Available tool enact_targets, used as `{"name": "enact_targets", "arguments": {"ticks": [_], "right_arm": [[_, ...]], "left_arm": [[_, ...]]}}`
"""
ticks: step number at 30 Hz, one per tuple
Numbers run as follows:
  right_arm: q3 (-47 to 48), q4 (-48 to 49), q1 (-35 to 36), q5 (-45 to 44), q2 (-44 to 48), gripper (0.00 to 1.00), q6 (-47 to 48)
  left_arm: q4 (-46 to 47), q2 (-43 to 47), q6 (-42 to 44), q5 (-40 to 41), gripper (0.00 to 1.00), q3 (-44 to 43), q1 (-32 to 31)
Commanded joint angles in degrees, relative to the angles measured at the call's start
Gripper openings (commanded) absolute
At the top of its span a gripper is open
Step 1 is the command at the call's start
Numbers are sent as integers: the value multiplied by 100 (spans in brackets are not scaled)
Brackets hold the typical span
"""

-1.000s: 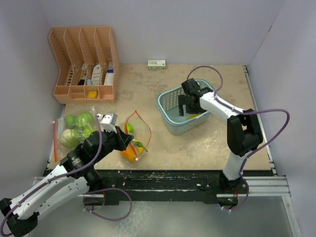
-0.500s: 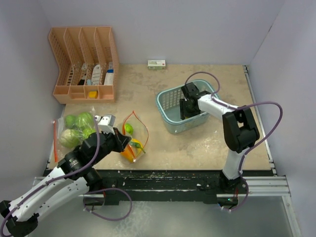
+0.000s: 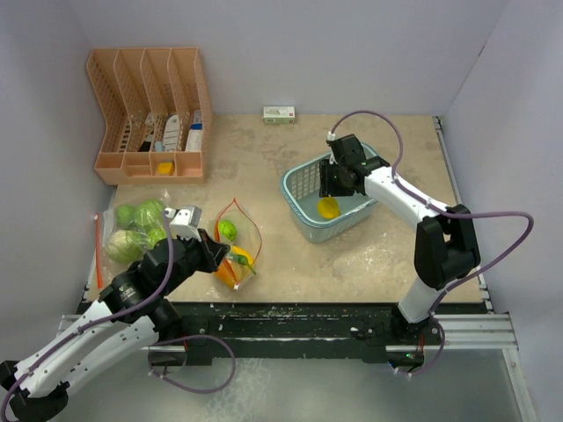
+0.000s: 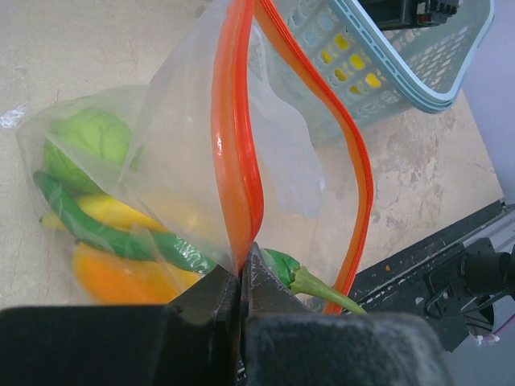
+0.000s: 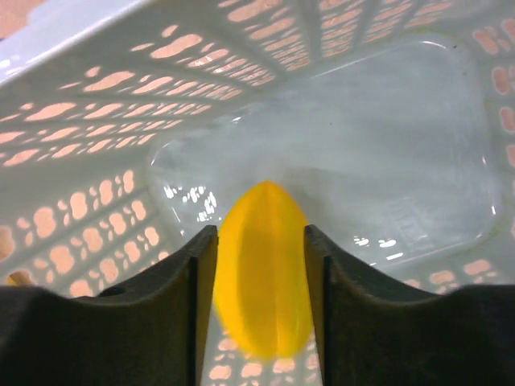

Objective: Place the food in the zip-top bag and seal the zipper

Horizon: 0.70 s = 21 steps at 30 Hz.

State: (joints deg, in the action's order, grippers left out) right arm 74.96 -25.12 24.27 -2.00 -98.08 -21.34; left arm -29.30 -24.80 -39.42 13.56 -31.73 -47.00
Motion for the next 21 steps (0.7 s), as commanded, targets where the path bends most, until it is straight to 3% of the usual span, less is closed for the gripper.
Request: {"name": "enact_targets", "arguments": {"ticks": [1,3,7,10,15,21], "right_arm": [[222,-241,-3,-99,246,55,300],[156,-273,-2,-81,238,63,392],[-6,-237,-1,-8,268,67,467],[-10,-433,-1,-8,262,75,484],[-131,-700,-1,-783,176,91,327],[-88,-435,-48,-1026,-417,93,280]], "left_arm": [[82,32,-44,73,0,-196,-11],[126,17,-63,51,0,-179,-10],[181,-12,-92,2,0,-167,-11],[176,-25,-92,-3,0,-181,-6],[223,-60,-92,-7,0,-195,-11],[207,-59,-127,-68,0,-201,-10]]}}
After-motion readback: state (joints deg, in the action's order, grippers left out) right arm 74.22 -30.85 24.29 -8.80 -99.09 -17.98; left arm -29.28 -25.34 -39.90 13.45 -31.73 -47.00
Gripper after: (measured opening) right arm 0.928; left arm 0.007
